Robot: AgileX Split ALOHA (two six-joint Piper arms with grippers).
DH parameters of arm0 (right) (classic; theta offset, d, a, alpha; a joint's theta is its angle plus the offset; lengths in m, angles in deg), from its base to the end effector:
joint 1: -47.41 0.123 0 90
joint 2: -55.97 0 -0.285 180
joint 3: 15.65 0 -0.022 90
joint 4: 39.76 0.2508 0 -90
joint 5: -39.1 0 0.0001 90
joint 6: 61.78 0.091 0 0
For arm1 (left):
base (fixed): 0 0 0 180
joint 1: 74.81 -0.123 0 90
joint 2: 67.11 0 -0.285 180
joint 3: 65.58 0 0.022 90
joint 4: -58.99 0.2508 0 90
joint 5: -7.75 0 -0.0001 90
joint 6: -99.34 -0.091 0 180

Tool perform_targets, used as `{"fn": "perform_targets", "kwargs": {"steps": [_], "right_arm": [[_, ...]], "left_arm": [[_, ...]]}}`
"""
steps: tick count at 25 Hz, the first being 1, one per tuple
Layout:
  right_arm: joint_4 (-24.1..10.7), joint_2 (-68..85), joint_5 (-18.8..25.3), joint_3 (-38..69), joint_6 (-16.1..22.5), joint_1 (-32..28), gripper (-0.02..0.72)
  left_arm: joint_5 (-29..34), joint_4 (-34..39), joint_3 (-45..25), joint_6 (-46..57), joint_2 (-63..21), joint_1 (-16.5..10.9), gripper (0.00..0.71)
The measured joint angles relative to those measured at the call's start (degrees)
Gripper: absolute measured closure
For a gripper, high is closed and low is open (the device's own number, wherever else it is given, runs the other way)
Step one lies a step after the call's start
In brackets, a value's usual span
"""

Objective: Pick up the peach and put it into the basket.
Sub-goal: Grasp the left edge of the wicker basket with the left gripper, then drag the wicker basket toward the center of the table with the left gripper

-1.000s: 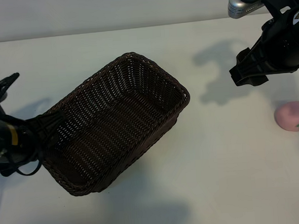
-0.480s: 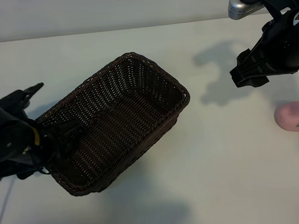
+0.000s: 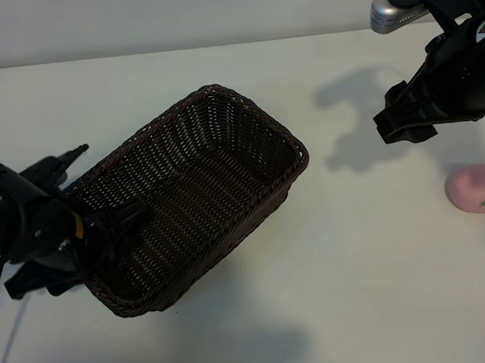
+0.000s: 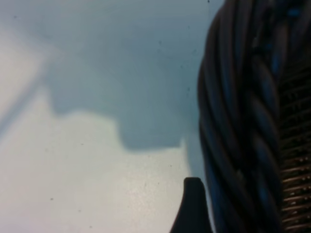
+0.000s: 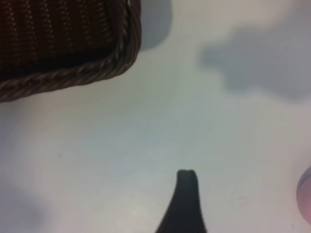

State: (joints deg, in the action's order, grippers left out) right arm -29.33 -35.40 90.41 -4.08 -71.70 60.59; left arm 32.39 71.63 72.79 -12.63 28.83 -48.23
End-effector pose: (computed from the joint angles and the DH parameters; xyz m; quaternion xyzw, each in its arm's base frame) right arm 0.2852 0.0800 0.2923 -0.1556 0.9591 0.0881 0.2195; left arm 0.2213 -0.1014 0.1501 -0.2617 0.9509 -0.0717 0.1489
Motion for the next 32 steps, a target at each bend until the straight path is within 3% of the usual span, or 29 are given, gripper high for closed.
{"fn": "perform_targets", "kwargs": {"steps": [5, 8, 12, 14, 16, 32], "right_arm": [[0.00, 0.00, 0.59, 0.00, 0.00, 0.00, 0.108], [0.00, 0.00, 0.72, 0.00, 0.00, 0.00, 0.108], [0.00, 0.00, 0.79, 0.00, 0.00, 0.00, 0.108], [0.05, 0.00, 0.79, 0.00, 0.00, 0.00, 0.108], [0.05, 0.00, 0.79, 0.00, 0.00, 0.00, 0.108], [0.10, 0.00, 0.79, 0.00, 0.00, 0.00, 0.108]], "left_arm": [[-3.03, -1.45, -1.37, 0.00, 0.57, 0.00, 0.122], [-3.35, -1.73, -1.56, 0.00, 0.57, 0.00, 0.172], [-4.45, -2.49, -1.66, 0.41, 0.63, 0.00, 0.355], [-5.32, -2.49, -1.66, 0.29, 0.66, 0.00, 0.481], [-6.75, -2.64, -1.66, 0.29, 0.66, 0.00, 0.546], [-10.46, -2.66, -3.03, -0.19, -3.47, 0.00, 0.554]]}}
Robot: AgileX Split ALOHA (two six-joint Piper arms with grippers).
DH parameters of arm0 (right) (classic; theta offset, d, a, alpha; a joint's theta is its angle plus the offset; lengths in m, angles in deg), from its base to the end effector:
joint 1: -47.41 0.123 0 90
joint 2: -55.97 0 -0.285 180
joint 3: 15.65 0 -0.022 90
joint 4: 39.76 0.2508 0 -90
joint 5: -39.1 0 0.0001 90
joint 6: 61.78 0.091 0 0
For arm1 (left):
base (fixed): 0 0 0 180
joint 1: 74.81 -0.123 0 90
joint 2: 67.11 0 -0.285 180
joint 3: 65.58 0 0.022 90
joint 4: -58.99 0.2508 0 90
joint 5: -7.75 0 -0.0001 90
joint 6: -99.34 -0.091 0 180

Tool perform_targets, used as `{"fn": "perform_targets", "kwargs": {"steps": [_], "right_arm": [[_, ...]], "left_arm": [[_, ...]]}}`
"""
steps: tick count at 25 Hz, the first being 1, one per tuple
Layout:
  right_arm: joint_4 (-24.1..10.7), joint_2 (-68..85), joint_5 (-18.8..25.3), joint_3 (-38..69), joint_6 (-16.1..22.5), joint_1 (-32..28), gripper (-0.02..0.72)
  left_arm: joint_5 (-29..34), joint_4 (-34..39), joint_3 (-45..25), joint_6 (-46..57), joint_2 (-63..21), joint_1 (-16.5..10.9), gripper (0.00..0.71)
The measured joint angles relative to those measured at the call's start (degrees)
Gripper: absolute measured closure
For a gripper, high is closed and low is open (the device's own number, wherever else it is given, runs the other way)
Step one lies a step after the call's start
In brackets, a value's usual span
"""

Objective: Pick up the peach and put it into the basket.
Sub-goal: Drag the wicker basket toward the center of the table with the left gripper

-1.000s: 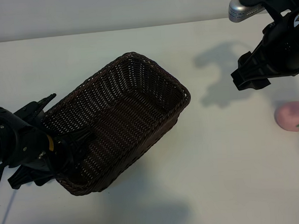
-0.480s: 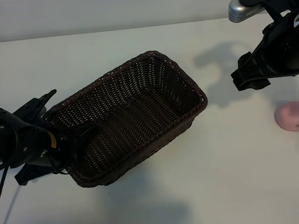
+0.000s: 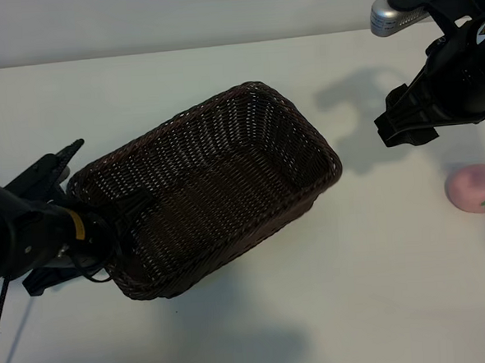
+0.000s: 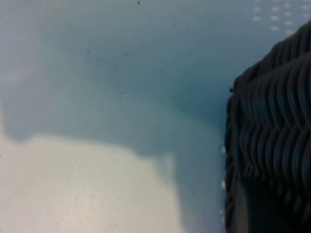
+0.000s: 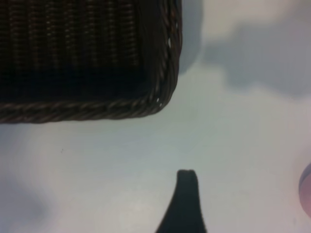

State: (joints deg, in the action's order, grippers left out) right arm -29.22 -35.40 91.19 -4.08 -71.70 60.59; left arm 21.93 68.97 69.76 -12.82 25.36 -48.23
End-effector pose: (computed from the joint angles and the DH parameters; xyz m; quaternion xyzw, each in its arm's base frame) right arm 0.2840 0.0800 0.2918 -0.1560 0.9604 0.0890 0.2128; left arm 0.2189 -0.1052 0.1592 -0.2685 0.9302 -0.1529 0.1982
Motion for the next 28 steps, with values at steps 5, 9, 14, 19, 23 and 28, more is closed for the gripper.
{"fn": "perform_targets", "kwargs": {"steps": [5, 9, 14, 19, 23, 28], "right_arm": [[0.00, 0.00, 0.04, 0.00, 0.00, 0.00, 0.108], [0.00, 0.00, 0.04, 0.00, 0.00, 0.00, 0.108], [0.00, 0.00, 0.04, 0.00, 0.00, 0.00, 0.108], [0.00, 0.00, 0.04, 0.00, 0.00, 0.00, 0.108], [0.00, 0.00, 0.04, 0.00, 0.00, 0.00, 0.108], [0.00, 0.00, 0.04, 0.00, 0.00, 0.00, 0.108]], "left_arm": [[-0.02, 0.26, -0.45, -0.63, -1.80, 0.00, 0.554], [-2.05, 0.27, -0.45, -0.68, -3.36, 0.00, 0.554], [-3.38, 0.22, -0.45, -0.74, -3.86, 0.00, 0.554], [-3.45, 0.22, -0.45, -2.82, -4.39, -0.08, 0.554], [-3.09, 0.22, -0.45, -7.29, -4.45, -0.27, 0.554], [-2.83, 0.02, -0.45, -11.82, -4.45, -3.65, 0.554]]}}
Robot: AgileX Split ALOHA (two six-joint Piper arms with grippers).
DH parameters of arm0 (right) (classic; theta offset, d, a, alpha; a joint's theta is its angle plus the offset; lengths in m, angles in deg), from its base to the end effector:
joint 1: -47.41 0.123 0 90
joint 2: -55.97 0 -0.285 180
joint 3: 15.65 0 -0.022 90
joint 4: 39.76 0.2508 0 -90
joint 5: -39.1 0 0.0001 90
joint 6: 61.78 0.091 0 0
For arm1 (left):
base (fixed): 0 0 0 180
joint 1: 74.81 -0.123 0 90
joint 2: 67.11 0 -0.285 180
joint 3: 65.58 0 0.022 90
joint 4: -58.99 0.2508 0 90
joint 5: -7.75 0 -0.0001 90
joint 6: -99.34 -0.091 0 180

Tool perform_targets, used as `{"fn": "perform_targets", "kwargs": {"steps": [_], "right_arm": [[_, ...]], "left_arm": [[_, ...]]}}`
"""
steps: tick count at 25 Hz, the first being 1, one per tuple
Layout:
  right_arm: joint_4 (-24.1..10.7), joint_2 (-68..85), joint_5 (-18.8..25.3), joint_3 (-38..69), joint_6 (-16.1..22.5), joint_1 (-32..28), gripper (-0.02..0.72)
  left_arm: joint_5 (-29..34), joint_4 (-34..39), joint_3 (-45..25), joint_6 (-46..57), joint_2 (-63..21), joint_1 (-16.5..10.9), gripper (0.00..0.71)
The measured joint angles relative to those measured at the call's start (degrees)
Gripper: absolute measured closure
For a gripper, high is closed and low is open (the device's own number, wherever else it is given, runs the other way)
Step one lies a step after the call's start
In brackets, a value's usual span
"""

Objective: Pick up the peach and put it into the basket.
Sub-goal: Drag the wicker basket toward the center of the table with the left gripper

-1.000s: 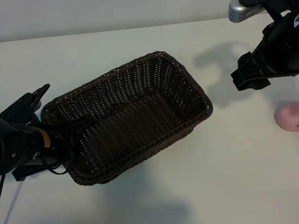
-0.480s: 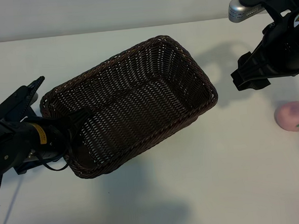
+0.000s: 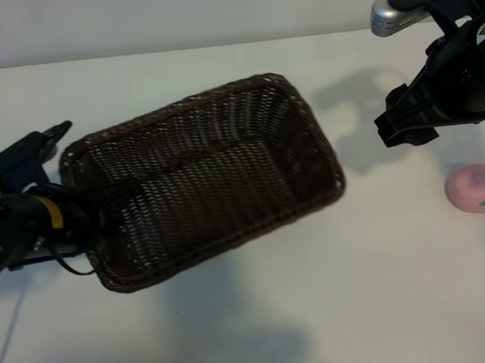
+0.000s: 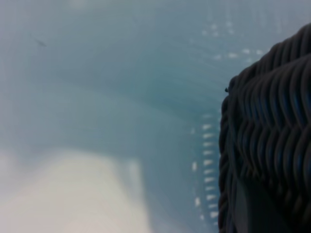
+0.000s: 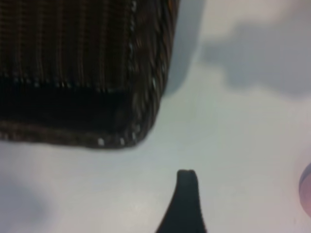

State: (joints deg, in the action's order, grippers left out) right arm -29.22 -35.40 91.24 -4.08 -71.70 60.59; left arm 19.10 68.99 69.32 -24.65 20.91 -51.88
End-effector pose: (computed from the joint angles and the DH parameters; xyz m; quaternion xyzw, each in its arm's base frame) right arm 0.2839 0.0800 0.2918 -0.1561 0.9605 0.0890 0.2124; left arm 0.2234 -0.0911 0.1785 -0.1971 0.9311 -0.1605 0.2616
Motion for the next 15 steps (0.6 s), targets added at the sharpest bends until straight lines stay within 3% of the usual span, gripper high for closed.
{"fn": "perform_targets", "kwargs": {"steps": [5, 15], "right_arm": [[0.00, 0.00, 0.00, 0.00, 0.00, 0.00, 0.108], [0.05, 0.00, 0.00, 0.00, 0.00, 0.00, 0.108]], "left_arm": [[2.90, -2.78, 1.99, -7.48, 0.00, -1.05, 0.554], [8.58, -17.73, 12.75, -28.92, 2.38, -1.05, 0.554]]}}
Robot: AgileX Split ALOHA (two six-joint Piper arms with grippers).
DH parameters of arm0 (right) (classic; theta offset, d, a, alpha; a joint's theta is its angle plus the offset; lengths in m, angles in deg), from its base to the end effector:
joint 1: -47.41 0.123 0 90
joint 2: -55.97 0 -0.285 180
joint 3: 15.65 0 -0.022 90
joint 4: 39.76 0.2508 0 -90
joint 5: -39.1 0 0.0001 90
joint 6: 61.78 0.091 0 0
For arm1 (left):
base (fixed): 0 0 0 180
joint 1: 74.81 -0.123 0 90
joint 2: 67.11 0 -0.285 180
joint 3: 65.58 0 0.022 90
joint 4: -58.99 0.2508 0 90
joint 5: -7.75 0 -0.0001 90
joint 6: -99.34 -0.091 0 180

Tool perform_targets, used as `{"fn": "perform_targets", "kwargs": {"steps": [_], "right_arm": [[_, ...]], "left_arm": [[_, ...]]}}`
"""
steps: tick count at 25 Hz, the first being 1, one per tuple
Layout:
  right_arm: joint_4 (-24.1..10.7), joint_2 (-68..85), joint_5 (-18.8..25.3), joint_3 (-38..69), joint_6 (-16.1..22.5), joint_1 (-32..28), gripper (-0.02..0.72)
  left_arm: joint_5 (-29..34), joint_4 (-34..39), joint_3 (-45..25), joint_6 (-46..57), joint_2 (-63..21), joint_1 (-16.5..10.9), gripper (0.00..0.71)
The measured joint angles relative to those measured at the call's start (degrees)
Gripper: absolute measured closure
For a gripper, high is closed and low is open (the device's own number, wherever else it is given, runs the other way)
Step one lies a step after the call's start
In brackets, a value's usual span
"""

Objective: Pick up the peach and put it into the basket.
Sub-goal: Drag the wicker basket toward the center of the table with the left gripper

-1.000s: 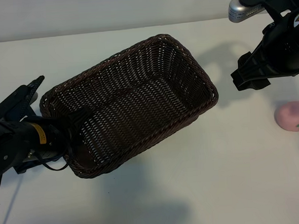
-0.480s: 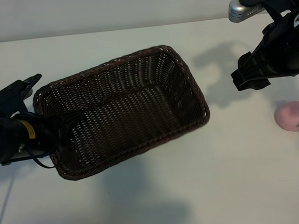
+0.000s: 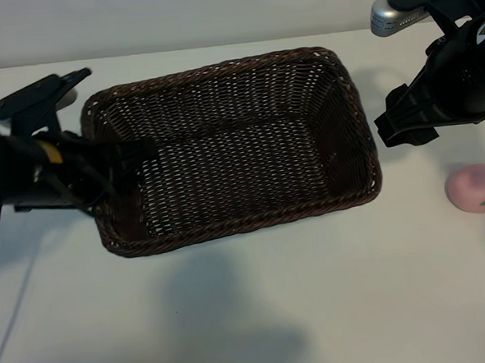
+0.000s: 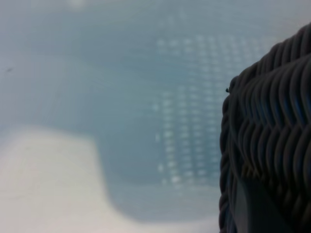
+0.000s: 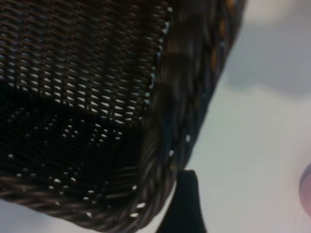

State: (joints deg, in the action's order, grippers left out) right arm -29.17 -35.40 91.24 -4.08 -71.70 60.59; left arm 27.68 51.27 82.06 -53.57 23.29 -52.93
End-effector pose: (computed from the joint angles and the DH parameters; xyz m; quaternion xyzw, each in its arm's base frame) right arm 0.2839 0.0801 0.2918 -0.1559 0.9605 0.0894 0.2124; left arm 0.2583 -0.1082 0.2186 -0.0955 0.9419 -0.1705 0.2730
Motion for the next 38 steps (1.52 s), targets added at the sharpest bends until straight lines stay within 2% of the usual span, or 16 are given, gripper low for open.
{"fn": "perform_targets", "kwargs": {"steps": [10, 20, 31, 38], "right_arm": [[0.04, 0.00, 0.23, 0.00, 0.00, 0.00, 0.108], [0.04, 0.00, 0.23, 0.00, 0.00, 0.00, 0.108], [0.04, 0.00, 0.23, 0.00, 0.00, 0.00, 0.108], [0.04, 0.00, 0.23, 0.00, 0.00, 0.00, 0.108]], "left_arm": [[3.19, -1.48, 8.72, -5.30, 11.05, 0.00, 0.554], [2.52, -13.89, 17.22, -15.78, 18.55, 0.00, 0.554], [0.19, -17.14, 17.67, -20.03, 23.94, 0.00, 0.554], [-0.56, -19.03, 17.67, -23.70, 24.19, 0.00, 0.554]]}}
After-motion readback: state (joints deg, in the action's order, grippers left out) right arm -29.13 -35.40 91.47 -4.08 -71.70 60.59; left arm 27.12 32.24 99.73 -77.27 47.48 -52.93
